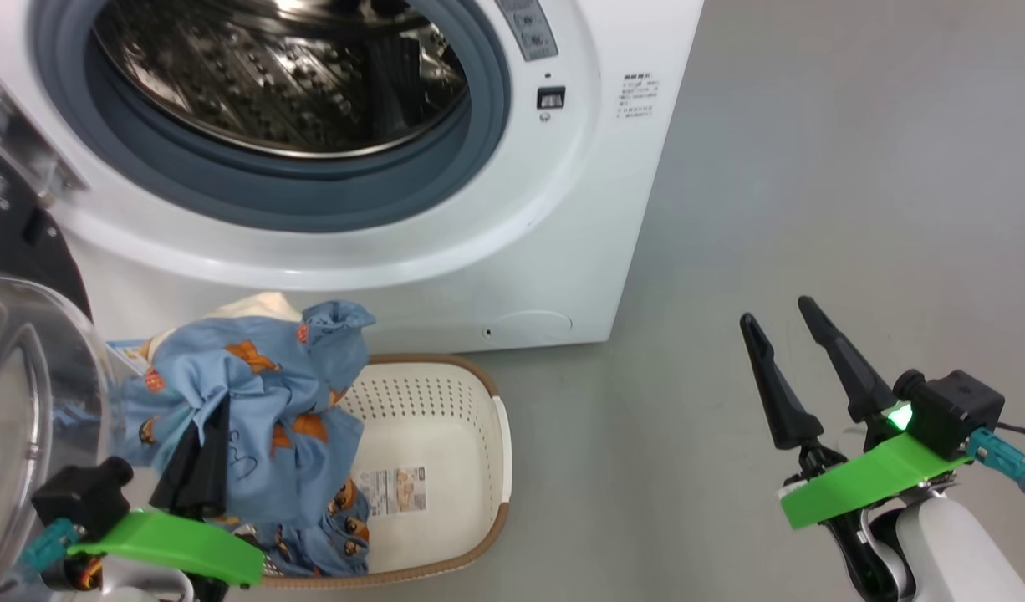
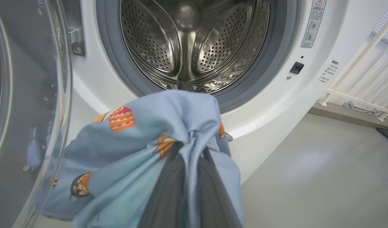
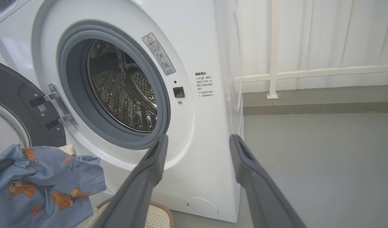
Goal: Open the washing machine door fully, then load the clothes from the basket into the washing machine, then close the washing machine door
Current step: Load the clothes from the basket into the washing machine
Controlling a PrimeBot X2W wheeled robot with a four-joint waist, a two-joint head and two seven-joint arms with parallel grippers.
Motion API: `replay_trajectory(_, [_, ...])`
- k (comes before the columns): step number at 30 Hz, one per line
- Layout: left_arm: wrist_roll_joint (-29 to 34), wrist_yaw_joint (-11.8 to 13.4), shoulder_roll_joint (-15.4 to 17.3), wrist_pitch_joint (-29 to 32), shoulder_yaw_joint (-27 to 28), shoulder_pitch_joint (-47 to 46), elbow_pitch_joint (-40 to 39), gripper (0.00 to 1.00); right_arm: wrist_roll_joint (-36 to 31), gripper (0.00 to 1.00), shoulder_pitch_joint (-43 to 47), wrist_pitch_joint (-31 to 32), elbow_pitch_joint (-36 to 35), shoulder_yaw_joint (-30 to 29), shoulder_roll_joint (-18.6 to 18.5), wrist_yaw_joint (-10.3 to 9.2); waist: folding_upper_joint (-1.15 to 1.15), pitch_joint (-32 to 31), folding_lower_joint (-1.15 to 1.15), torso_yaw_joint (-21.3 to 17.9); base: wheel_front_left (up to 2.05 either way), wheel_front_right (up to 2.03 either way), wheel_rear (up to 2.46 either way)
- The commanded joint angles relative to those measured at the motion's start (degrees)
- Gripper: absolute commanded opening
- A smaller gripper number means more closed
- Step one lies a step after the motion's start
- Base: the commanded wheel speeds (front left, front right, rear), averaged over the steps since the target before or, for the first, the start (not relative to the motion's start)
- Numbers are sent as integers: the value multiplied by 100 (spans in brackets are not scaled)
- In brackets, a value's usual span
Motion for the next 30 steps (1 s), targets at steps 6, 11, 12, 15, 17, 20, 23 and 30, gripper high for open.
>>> replay_trajectory(6, [291,100,35,-71,384,261,-628,0,43,100,162,-27,-100,138,-72,17,0,-278,0,31,0,0,0])
replay_trajectory(11, [477,189,-20,-71,477,484,-1053,0,61,100,227,-27,-72,96,-102,17,0,-395,0,34,0,0,0])
replay_trajectory(12, [511,198,-26,-71,481,512,-1134,0,61,100,243,-27,-70,76,-108,17,0,-404,0,39,0,0,0])
replay_trajectory(15, [605,242,-46,-71,509,570,-1361,0,59,100,288,-27,-55,43,-126,17,0,-436,0,52,0,0,0])
replay_trajectory(17, [629,281,-59,-71,517,605,-1481,0,63,100,311,-27,-41,22,-139,17,0,-461,0,58,0,0,0])
replay_trajectory(20, [634,338,-74,-70,511,660,-1636,0,64,100,343,-27,-38,-18,-146,17,0,-481,0,64,0,0,0])
replay_trajectory(23, [635,386,-98,-62,490,701,-1731,0,56,100,379,-27,-36,-62,-142,17,0,-514,0,71,0,0,0])
replay_trajectory(30, [654,450,-95,-41,446,747,-1848,0,47,100,405,-27,-33,-96,-147,17,0,-541,0,56,0,0,0])
